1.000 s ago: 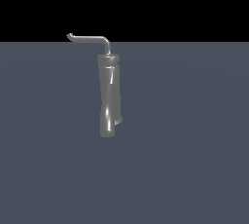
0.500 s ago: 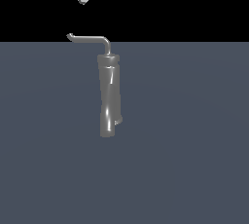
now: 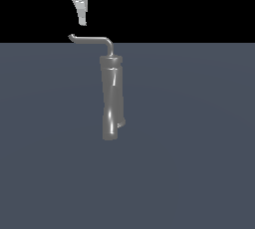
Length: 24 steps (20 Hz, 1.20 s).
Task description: Turn on the faucet by rotating a designated handle.
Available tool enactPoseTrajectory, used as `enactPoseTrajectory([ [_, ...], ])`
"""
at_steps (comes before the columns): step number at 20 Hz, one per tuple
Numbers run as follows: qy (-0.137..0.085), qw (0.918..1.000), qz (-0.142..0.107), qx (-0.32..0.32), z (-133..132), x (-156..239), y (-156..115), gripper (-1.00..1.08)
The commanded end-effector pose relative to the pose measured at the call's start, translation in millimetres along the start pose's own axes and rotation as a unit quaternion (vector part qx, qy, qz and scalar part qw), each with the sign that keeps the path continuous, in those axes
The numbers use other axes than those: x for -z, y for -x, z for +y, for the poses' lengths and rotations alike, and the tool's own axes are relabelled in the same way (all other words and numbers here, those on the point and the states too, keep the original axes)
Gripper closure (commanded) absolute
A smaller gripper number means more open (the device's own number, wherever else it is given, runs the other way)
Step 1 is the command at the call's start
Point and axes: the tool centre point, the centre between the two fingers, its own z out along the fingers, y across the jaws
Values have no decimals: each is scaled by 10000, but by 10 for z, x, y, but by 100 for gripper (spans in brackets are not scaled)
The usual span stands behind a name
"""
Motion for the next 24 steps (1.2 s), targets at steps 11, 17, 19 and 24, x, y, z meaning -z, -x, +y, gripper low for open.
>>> enactPoseTrajectory([
  [11,-6,9965,54,-830,-271,-359,113,108],
  [17,-7,9959,59,-902,-294,-392,123,108],
  [19,-7,9959,59,-902,-294,-392,123,108],
  [24,-5,9959,59,-897,-180,-394,151,108],
])
